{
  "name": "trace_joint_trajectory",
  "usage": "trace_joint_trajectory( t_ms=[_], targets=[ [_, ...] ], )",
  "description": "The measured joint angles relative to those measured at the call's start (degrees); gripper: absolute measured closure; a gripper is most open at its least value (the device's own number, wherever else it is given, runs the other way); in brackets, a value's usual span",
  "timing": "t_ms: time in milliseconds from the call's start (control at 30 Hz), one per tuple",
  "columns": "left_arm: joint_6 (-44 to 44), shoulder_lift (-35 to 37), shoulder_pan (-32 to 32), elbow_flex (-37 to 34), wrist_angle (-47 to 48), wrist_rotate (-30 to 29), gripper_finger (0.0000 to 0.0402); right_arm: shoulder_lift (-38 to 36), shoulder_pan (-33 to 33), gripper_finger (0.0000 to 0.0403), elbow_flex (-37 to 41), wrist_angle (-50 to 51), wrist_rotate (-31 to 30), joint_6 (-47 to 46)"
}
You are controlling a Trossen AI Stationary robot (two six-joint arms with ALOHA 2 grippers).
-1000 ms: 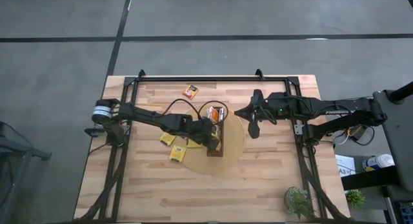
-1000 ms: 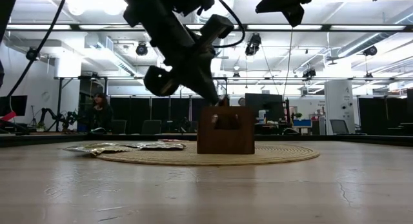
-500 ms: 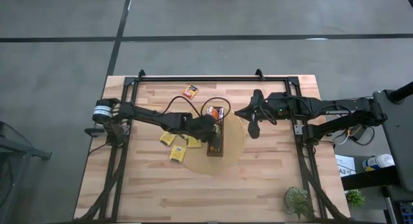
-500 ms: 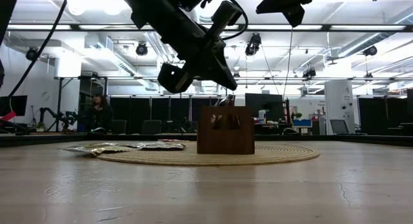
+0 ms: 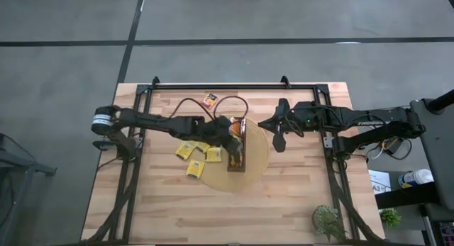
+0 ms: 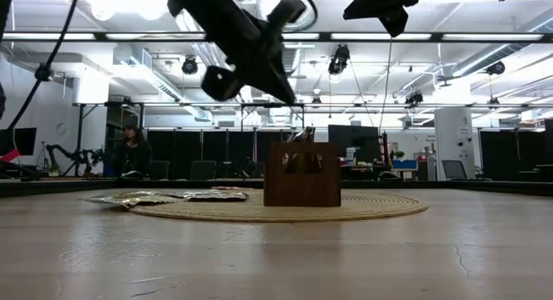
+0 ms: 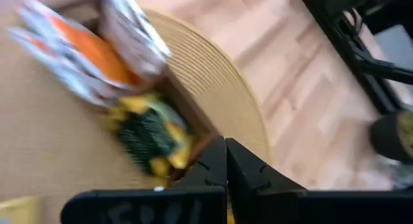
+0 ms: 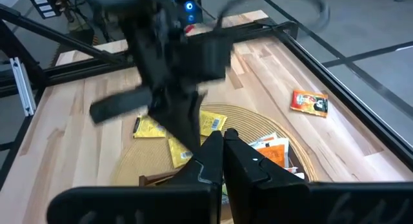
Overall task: Pick & Place Tea
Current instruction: Put the orange tea bag into the bottom section of the wooden organizer
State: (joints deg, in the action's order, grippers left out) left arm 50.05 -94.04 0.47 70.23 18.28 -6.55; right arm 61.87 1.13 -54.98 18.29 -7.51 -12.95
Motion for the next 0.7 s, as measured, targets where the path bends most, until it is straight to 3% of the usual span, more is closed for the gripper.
trace_joint_trajectory(
  t_ms=[267,400,533,700],
  targets=[
    [-8.6,6.57,1.93,-0.08,7.57,-10.41,0.0402,0.0,0.0,0.0394,0.0,0.37,0.0,0.02],
    [-9.87,7.82,4.76,-0.08,8.97,-11.14,0.0396,0.0,0.0,0.0394,0.0,0.36,0.0,-0.13],
    [-12.02,8.21,8.6,-0.1,9.82,-7.3,0.0356,0.02,0.0,0.0394,0.0,0.39,0.0,-0.39],
    [-12.55,8.21,14.24,-0.12,12.46,-4.52,0.0271,0.02,-0.02,0.0394,0.0,0.37,0.0,-0.57]
  ],
)
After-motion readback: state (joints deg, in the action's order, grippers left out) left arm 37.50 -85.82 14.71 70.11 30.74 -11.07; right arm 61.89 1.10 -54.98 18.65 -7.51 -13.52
